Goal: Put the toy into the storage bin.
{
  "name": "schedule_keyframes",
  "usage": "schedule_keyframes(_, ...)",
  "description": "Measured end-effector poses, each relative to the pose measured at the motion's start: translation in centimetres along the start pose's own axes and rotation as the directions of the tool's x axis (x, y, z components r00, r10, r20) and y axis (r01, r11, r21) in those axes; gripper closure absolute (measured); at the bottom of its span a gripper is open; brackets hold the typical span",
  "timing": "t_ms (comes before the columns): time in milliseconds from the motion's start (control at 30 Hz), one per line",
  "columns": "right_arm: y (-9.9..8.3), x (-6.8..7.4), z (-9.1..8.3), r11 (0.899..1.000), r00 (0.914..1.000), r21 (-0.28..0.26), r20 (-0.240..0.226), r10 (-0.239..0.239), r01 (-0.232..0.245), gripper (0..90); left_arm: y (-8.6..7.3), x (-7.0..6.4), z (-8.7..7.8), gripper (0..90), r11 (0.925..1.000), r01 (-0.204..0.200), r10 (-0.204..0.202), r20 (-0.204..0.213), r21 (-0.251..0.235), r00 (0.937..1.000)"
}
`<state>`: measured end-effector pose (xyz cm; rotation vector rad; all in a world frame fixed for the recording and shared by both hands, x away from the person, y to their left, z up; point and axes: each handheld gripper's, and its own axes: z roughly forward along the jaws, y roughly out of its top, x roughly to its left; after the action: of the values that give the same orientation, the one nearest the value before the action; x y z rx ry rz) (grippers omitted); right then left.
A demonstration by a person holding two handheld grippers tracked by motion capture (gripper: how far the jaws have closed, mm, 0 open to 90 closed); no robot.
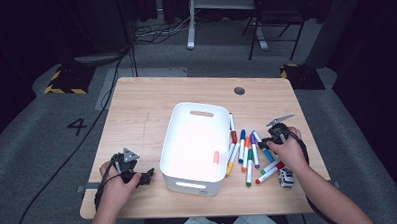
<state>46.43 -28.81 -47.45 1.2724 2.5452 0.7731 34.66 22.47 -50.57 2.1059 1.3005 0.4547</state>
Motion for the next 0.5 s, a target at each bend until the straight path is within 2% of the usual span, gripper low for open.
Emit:
schedule_keyframes(100,0.1,-0.2,0.0,1.000,0.9999,0.007,0.007,-0.009,0.009,74.2,0.0,0.0,0.0,0.2,1.0000,0.000,0.000,0.000,0.000,1.0000)
schedule_keyframes(133,0.1,-0.2,0.0,1.000,0.9994,0.011,0.025,-0.023,0.023,76.4,0.0,0.0,0.0,0.2,1.0000,0.000,0.000,0.000,0.000,1.0000)
schedule_keyframes(267,0.1,-0.3,0.0,1.000,0.9995,0.008,0.027,-0.016,0.016,76.5,0.0,0.0,0.0,0.2,1.0000,0.000,0.000,0.000,0.000,1.0000)
schedule_keyframes(367,0.3,-0.4,-0.6,1.000,0.9999,-0.025,0.016,0.006,-0.005,76.6,0.0,0.0,0.0,0.2,1.0000,0.000,0.000,0.000,0.000,1.0000)
schedule_keyframes(500,0.7,-0.3,-1.5,0.999,1.0000,-0.043,0.010,-0.002,0.003,76.6,0.0,0.0,0.0,0.2,1.0000,0.000,0.000,0.000,0.000,1.0000)
